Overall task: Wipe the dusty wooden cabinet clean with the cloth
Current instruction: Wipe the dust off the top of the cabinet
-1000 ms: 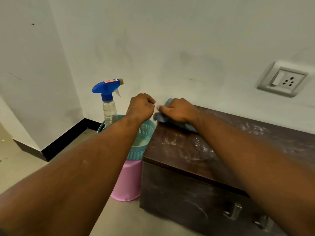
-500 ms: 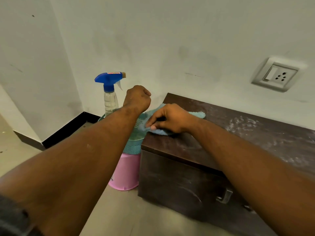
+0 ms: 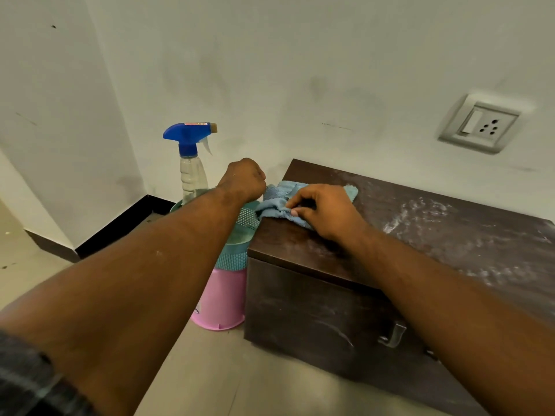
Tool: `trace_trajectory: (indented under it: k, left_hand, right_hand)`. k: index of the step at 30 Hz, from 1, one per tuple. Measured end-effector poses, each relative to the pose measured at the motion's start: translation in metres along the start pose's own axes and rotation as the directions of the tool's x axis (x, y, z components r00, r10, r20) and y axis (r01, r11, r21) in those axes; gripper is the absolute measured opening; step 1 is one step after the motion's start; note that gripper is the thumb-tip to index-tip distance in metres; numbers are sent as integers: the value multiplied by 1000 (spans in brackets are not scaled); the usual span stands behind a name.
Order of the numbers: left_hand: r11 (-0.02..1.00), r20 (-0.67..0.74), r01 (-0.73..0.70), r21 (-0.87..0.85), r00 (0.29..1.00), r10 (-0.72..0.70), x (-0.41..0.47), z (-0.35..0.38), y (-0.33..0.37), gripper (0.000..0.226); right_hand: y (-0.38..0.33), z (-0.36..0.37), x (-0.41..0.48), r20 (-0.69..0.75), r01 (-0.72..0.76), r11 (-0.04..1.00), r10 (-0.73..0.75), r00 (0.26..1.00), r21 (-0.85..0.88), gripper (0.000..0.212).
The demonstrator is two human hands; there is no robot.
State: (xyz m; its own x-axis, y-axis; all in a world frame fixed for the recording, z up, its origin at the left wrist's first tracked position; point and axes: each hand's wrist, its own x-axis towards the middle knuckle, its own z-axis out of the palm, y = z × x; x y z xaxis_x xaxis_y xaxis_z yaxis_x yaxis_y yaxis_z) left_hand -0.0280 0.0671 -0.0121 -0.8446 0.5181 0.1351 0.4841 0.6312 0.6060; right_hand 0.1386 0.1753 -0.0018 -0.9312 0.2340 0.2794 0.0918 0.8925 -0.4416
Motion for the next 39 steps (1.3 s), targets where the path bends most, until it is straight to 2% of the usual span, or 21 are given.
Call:
trace_trajectory:
  k: [2, 5, 9, 12, 14, 15, 17, 19, 23, 27, 30, 36, 39]
  left_hand:
    - [993, 76, -33, 110, 997, 25, -3, 2, -3, 30]
    - [961, 194, -95, 261, 980, 44, -7, 4, -11, 34]
    - [936, 254, -144, 320, 965, 61, -7, 5, -16, 33]
    - [916, 264, -166, 365, 962, 69, -4, 6, -12, 32]
    - [895, 281, -187, 406, 957, 73, -4, 8, -10, 32]
    - [880, 292, -200, 430, 953, 74, -4, 9, -9, 31]
    - [854, 310, -213, 476, 949, 64, -4, 12, -8, 30]
    - [832, 316, -209, 514, 948, 43, -5, 13, -7, 30]
    - [807, 330, -246, 537, 942, 67, -7, 12, -6, 38]
    - [817, 374, -262, 513, 925, 63, -8, 9, -4, 38]
    - [832, 369, -254, 493, 927, 65, -9, 9, -5, 36]
    - [863, 405, -181, 472, 914, -30, -5, 8, -1, 36]
    - [855, 389, -172, 490, 920, -38, -6, 10, 3, 35]
  right_hand:
    - [-4, 4, -5, 5, -4, 1000, 4, 1000, -1, 14]
    - [-11, 4, -22, 52, 67, 997, -69, 996, 31, 13]
    - [-16, -5, -36, 152, 165, 985, -171, 973, 52, 16]
    - [-22, -4, -40, 203, 170, 983, -180, 963, 65, 35]
    - [-28, 3, -39, 220, 154, 988, -155, 963, 24, 53]
    - [-32, 7, -37, 225, 153, 988, -147, 963, -12, 55]
    - [-39, 14, -35, 229, 188, 980, -170, 958, -58, 42]
    - [-44, 16, -38, 224, 225, 974, -217, 950, -13, 31]
    - [-30, 0, -56, 245, 238, 970, -245, 938, 58, 21]
    - [3, -34, -75, 318, 157, 986, -167, 933, 58, 19]
    - [19, -50, -90, 319, 105, 994, -113, 941, 41, 19]
    - [-18, -18, -67, 264, 233, 972, -230, 937, 19, 18]
    - [-37, 9, -59, 205, 215, 975, -223, 953, 60, 13]
